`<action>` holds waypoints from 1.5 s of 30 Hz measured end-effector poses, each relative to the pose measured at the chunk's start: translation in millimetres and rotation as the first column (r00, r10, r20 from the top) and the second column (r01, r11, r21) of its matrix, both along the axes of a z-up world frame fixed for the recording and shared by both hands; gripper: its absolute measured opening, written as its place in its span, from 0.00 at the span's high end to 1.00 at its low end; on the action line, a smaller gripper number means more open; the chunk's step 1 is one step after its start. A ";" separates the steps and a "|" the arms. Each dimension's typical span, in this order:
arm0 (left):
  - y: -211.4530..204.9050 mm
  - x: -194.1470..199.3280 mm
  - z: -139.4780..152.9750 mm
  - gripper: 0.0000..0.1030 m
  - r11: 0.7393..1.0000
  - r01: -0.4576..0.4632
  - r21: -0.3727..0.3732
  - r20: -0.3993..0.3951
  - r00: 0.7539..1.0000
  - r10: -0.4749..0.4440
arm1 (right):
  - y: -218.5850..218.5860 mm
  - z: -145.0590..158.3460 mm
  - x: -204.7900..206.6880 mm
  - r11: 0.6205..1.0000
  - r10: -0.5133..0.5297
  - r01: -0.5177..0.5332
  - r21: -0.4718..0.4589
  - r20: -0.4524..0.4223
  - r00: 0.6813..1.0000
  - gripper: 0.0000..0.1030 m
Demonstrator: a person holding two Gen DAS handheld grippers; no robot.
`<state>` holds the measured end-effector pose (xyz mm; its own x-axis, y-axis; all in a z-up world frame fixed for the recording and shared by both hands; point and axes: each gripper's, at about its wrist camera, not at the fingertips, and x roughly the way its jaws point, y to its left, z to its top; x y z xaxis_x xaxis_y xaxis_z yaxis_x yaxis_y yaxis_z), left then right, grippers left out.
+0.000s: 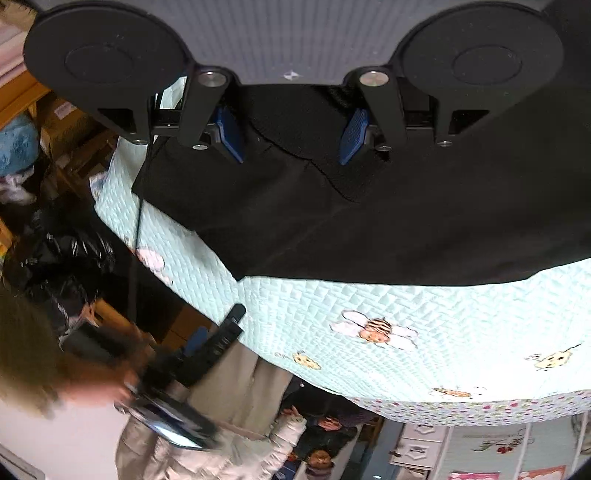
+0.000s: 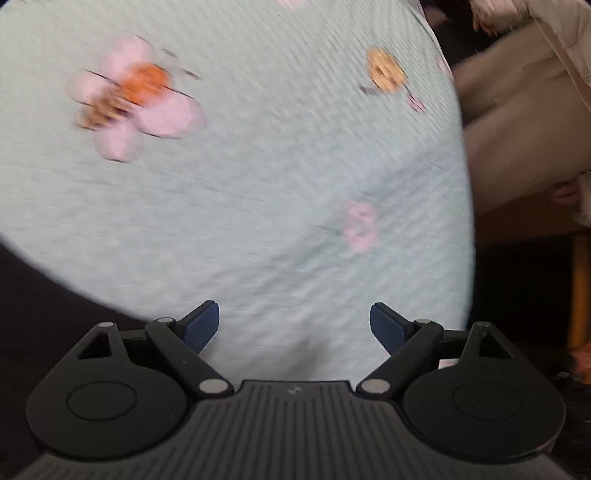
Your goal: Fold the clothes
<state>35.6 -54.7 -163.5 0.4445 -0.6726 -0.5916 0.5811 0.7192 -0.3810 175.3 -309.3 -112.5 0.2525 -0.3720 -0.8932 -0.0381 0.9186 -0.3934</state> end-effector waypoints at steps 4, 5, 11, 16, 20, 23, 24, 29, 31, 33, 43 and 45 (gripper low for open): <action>27.8 -0.4 5.4 0.36 0.993 -0.047 -0.111 -0.068 0.997 0.039 | 30.0 23.7 -65.0 0.982 0.078 -0.114 0.148 0.233 0.969 0.13; 33.4 -0.7 3.7 0.36 0.991 -0.070 -0.117 -0.089 0.994 0.060 | 33.7 26.7 -87.4 0.970 0.094 -0.155 0.189 0.297 0.950 0.13; 55.5 -5.4 -8.3 0.33 0.971 -0.194 -0.139 -0.210 0.964 0.163 | 47.4 14.7 -203.2 0.936 -0.024 -0.157 0.317 0.499 0.867 0.13; 44.8 3.6 -18.9 0.32 0.954 -0.249 -0.166 -0.317 0.930 0.187 | 39.2 -12.9 -266.8 0.907 -0.150 -0.113 0.405 0.564 0.812 0.13; 34.0 10.3 -25.7 0.31 0.940 -0.309 -0.144 -0.373 0.897 0.238 | 27.2 -22.7 -280.9 0.883 -0.218 -0.102 0.459 0.592 0.776 0.13; 33.8 10.0 -27.5 0.30 0.924 -0.355 -0.143 -0.399 0.875 0.274 | 19.7 -20.6 -284.6 0.878 -0.238 -0.101 0.468 0.609 0.757 0.13; 34.2 9.4 -27.6 0.31 0.918 -0.370 -0.142 -0.408 0.867 0.286 | 16.8 -19.7 -285.8 0.876 -0.244 -0.102 0.472 0.615 0.750 0.13; 37.2 7.6 -33.6 0.35 0.871 -0.464 -0.162 -0.504 0.798 0.332 | 9.8 -22.4 -291.2 0.861 -0.266 -0.112 0.496 0.627 0.732 0.13; 38.3 7.7 -35.6 0.39 0.862 -0.478 -0.169 -0.526 0.783 0.332 | 10.2 -24.5 -291.8 0.852 -0.273 -0.120 0.509 0.628 0.729 0.12; 39.5 7.4 -38.9 0.46 0.852 -0.489 -0.189 -0.551 0.771 0.320 | 12.2 -25.8 -293.2 0.846 -0.273 -0.130 0.517 0.629 0.728 0.12; 37.8 6.6 -51.0 0.79 0.847 -0.485 -0.217 -0.565 0.770 0.297 | 9.9 -30.7 -304.2 0.838 -0.293 -0.124 0.532 0.629 0.720 0.12; 34.5 7.3 -46.2 0.84 0.862 -0.459 -0.217 -0.539 0.792 0.286 | 8.5 -32.0 -306.3 0.837 -0.302 -0.115 0.535 0.628 0.717 0.12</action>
